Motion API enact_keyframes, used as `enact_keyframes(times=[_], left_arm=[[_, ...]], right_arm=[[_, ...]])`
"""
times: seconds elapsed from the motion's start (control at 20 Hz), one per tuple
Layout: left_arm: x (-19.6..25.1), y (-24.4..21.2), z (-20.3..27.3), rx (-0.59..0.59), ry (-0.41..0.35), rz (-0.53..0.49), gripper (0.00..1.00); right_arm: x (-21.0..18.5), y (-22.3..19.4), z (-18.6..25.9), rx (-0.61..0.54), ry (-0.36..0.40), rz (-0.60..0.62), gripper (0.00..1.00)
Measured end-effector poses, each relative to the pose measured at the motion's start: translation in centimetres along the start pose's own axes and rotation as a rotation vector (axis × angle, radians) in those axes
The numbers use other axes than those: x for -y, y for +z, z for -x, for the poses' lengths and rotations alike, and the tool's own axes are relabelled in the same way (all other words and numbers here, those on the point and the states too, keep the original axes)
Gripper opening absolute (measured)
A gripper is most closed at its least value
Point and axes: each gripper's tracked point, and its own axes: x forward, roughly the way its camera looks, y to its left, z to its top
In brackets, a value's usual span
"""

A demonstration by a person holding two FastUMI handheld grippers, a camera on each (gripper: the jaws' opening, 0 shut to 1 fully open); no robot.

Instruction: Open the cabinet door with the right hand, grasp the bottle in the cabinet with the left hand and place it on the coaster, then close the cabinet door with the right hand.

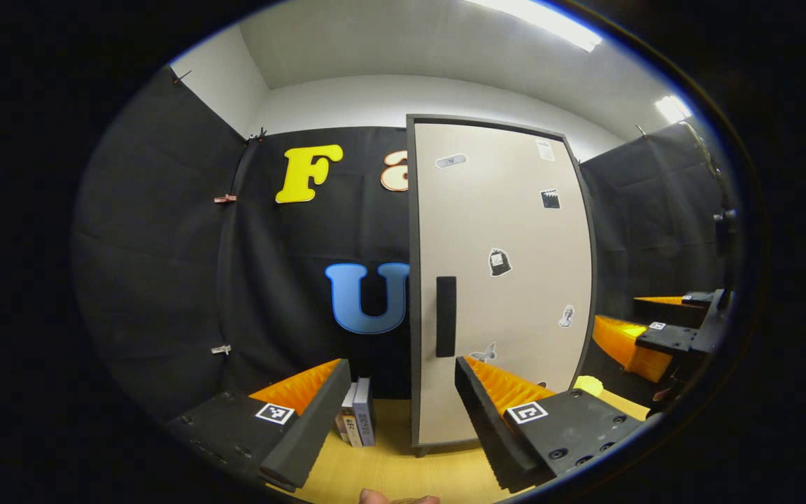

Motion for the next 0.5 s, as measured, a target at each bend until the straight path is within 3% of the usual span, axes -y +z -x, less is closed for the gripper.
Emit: enact_keyframes(times=[0.3,0.5], left_arm=[[-3.4,-1.8,0.8,-0.026,0.067,0.006,0.95],[-4.6,-2.8,1.3,-0.041,0.093,0.023,0.95]], right_arm=[[-7.1,0.2,-5.5,0.008,0.112,-0.021,0.97],[-11.2,0.0,-9.2,0.022,0.141,-0.025,0.97]])
